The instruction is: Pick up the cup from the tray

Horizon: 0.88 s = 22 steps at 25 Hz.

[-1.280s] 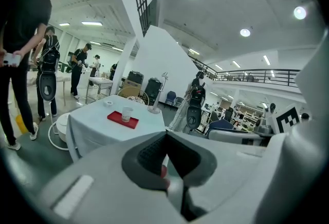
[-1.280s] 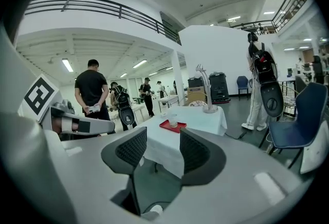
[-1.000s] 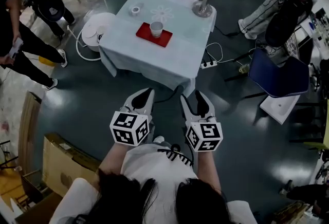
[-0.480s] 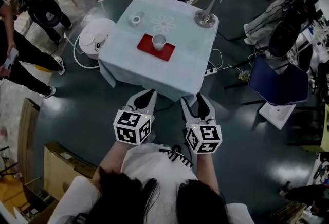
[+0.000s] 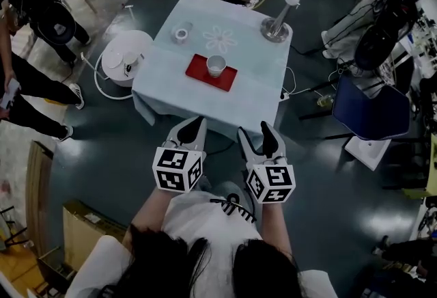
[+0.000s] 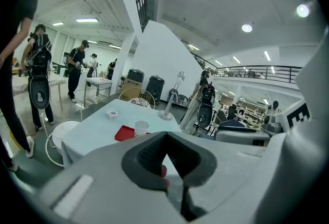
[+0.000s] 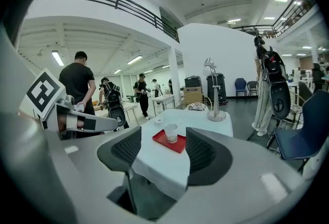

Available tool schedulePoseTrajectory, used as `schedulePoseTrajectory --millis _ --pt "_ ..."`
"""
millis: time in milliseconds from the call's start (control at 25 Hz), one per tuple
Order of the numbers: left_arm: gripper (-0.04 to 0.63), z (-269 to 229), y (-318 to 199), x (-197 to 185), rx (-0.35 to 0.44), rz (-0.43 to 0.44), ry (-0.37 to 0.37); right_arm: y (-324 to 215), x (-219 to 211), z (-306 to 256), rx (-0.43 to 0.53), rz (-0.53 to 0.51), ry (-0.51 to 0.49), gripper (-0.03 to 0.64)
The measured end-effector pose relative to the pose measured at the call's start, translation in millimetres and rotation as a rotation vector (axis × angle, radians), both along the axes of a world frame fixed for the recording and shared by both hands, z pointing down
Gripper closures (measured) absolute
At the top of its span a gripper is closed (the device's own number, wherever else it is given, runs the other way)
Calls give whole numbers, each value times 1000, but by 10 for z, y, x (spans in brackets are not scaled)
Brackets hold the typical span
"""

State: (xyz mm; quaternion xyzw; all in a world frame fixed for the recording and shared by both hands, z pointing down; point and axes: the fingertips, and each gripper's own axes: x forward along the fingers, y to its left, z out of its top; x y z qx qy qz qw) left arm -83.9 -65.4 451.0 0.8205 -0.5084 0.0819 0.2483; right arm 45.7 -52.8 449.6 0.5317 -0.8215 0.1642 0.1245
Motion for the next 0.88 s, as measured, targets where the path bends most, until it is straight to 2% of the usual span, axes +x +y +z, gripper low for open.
schedulePoseTrajectory --millis 200,560,720,880 --pt "594 28 -99 -166 -19 -2 8 -117 -224 23 -4 -36 26 307" --pt "595 88 -205 -210 -36 59 23 -359 -482 66 8 -75 59 284" --pt "594 89 -340 -200 -16 73 -8 -537 -525 126 -12 -87 49 279" --pt "594 81 -559 -229 -26 42 54 -759 -547 205 -33 -105 47 274"
